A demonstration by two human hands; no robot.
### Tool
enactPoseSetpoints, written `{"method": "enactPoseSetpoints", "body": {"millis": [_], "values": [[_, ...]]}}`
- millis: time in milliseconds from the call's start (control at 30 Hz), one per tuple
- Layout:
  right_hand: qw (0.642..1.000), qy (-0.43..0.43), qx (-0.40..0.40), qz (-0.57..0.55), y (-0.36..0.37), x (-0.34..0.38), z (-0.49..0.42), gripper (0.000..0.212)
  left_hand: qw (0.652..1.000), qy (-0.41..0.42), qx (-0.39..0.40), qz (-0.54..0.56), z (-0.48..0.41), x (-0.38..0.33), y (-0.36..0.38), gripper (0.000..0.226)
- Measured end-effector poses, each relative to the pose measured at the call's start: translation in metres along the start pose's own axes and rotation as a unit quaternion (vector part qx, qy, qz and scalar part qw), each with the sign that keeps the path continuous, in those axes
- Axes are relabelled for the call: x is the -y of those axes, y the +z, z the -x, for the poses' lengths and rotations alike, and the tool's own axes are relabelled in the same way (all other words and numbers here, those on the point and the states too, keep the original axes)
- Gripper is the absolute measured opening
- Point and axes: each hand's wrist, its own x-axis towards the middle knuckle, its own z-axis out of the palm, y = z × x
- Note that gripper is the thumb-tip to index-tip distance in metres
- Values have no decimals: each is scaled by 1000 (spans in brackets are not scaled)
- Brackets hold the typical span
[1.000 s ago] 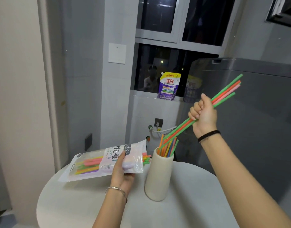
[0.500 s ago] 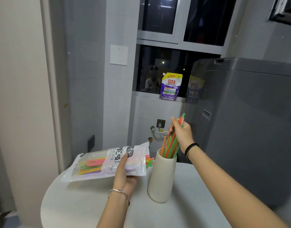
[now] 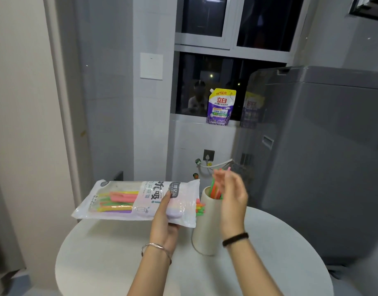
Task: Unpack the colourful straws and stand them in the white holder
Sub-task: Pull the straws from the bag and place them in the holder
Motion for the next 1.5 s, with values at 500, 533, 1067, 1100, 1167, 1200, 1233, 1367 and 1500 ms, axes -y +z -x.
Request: {"method": "enactPoseSetpoints", "body": {"millis": [500, 533, 1067, 1100, 1167, 1200, 1233, 1367, 1500], "values": [[936, 331, -5, -122, 8, -46, 43, 26, 956, 154, -32, -246, 10, 0, 5, 35], [948, 311, 7, -64, 6, -47, 42, 25, 960, 150, -41, -231, 9, -1, 4, 38], [982, 135, 53, 120, -24, -38, 21, 16, 993, 65, -69, -76, 7, -8, -11, 43], [984, 132, 42, 114, -27, -37, 19, 17, 994, 53, -67, -61, 6, -9, -12, 43], [987, 137, 24, 82, -28, -36, 17, 20, 997, 30, -55, -37, 6, -9, -12, 42], [986, 148, 23, 67, -26, -35, 18, 20, 998, 19, -48, -29, 7, -8, -12, 41], [984, 166, 30, 54, -24, -36, 19, 20, 999, 9, -42, -24, 8, -6, -10, 38], [968, 248, 47, -8, -16, -39, 24, 6, 999, -18, -28, -21, 10, 3, -4, 30], [978, 208, -7, -18, -25, -34, 16, 12, 999, -14, -43, 19, 7, 0, -8, 26]]}}
